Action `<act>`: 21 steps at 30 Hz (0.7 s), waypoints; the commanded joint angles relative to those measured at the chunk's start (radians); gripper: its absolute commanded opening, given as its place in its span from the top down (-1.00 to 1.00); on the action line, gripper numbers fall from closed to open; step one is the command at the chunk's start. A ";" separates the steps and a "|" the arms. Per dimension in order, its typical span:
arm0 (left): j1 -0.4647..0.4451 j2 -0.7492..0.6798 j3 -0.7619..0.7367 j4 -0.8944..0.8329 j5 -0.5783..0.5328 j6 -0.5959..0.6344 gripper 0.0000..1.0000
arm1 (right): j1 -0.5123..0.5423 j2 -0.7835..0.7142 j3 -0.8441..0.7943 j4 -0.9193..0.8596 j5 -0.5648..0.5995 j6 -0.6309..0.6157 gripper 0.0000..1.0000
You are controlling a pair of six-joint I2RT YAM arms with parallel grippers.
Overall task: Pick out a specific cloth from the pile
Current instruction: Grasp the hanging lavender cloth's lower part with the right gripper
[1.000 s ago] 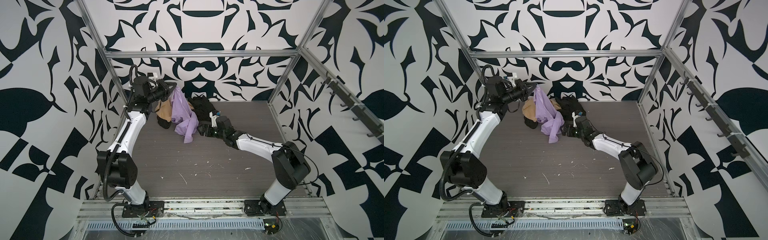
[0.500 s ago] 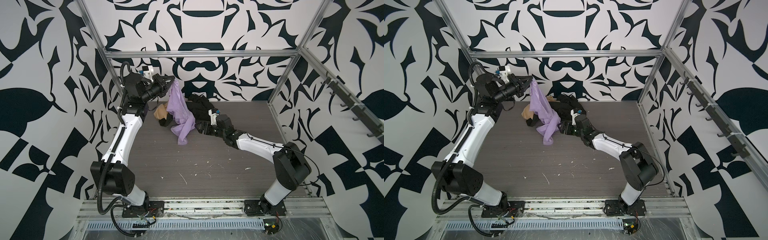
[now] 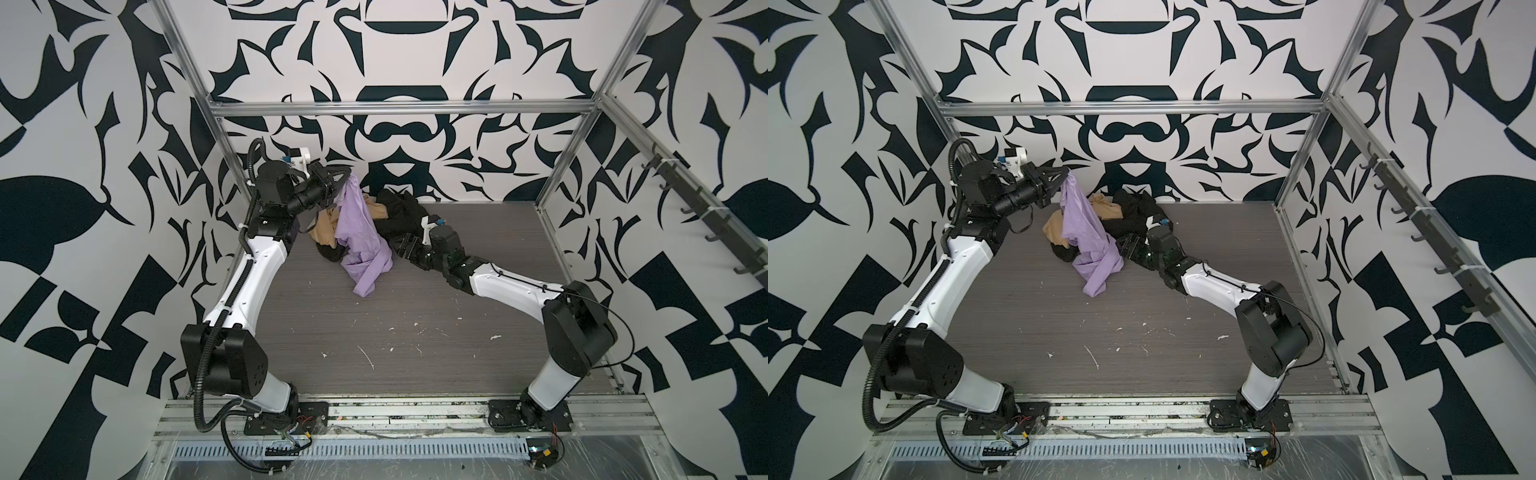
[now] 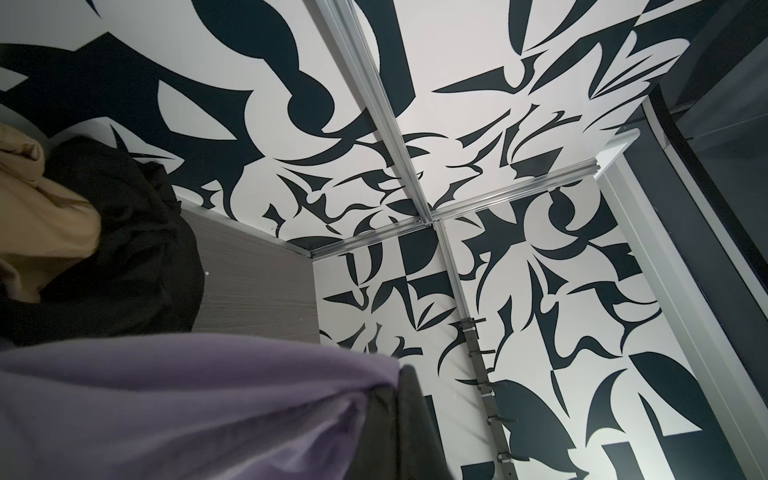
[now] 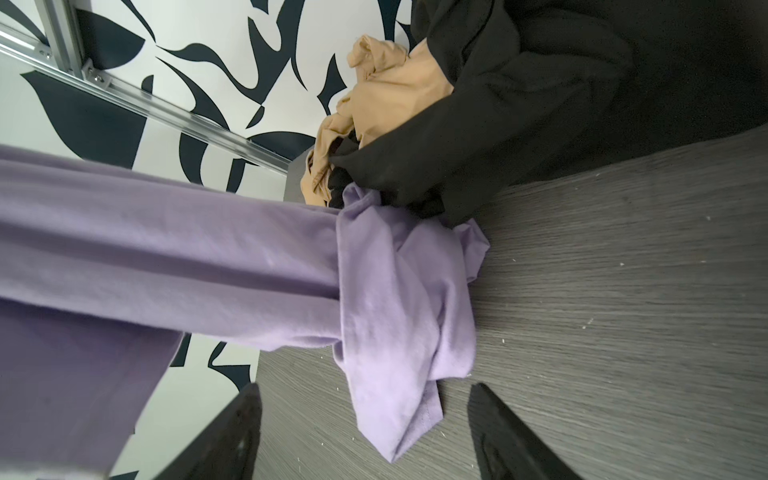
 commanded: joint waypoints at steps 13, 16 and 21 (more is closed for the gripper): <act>-0.025 -0.119 -0.108 -0.050 -0.020 0.128 1.00 | 0.039 0.045 0.041 0.066 -0.012 0.091 -0.59; -0.025 -0.120 -0.118 -0.044 -0.018 0.129 1.00 | 0.042 0.051 0.046 0.066 -0.015 0.093 -0.59; -0.025 -0.128 -0.129 -0.040 -0.020 0.148 1.00 | 0.043 0.053 0.048 0.066 -0.011 0.090 -0.59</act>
